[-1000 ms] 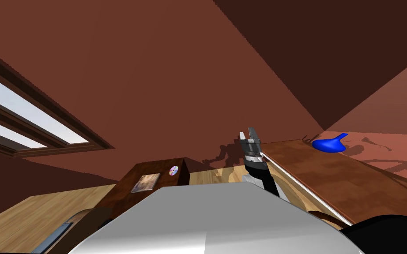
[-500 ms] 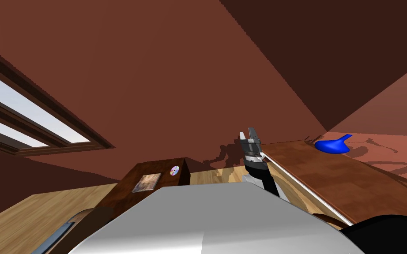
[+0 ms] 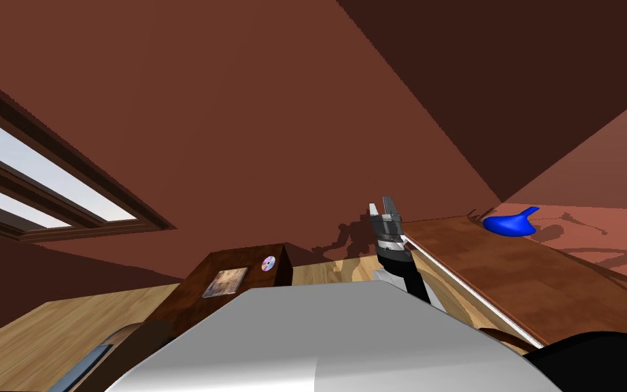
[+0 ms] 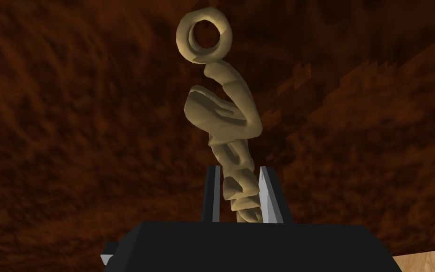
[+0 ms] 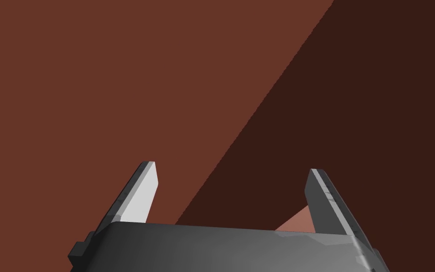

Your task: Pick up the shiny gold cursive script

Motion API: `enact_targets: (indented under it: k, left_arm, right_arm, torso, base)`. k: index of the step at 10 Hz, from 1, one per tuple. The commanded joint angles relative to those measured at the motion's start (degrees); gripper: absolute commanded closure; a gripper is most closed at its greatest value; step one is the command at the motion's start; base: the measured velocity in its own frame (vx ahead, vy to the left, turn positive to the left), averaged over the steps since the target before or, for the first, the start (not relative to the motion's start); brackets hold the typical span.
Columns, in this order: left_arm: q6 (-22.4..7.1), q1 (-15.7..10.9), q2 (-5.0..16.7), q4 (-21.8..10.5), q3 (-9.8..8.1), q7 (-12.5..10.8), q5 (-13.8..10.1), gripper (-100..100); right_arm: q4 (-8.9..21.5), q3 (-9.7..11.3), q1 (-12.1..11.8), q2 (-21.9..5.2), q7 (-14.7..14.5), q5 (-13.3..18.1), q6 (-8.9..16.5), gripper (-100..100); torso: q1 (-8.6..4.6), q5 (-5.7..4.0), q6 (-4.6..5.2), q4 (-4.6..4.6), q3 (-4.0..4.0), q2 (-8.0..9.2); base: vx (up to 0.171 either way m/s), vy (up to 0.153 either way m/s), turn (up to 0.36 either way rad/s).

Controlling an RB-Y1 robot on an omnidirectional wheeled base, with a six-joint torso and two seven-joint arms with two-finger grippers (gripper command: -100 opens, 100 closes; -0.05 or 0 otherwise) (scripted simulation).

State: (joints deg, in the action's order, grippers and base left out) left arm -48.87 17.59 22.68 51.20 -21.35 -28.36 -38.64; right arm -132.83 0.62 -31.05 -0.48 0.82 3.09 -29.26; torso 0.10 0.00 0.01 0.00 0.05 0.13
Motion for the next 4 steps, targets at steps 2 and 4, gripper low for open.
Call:
enact_targets:
  k: [2,4]
  left_arm:
    - [-2.9,1.2,1.7,2.8,-0.45,-0.8,-1.0,100]
    - [-2.2,0.9,1.3,2.2,-0.35,-0.7,-0.7,0]
  right_arm:
    - [0.0,0.0,0.0,0.0,0.0,0.0,0.0,0]
    - [0.0,0.0,0.0,0.0,0.0,0.0,0.0,0]
  torso:
    - [-0.06,0.0,0.01,0.01,0.02,0.03]
    - [-0.02,0.04,-0.01,-0.01,0.01,0.02]
  base:
    - [-0.023,-0.046,-0.041]
    - [-0.006,-0.011,-0.001]
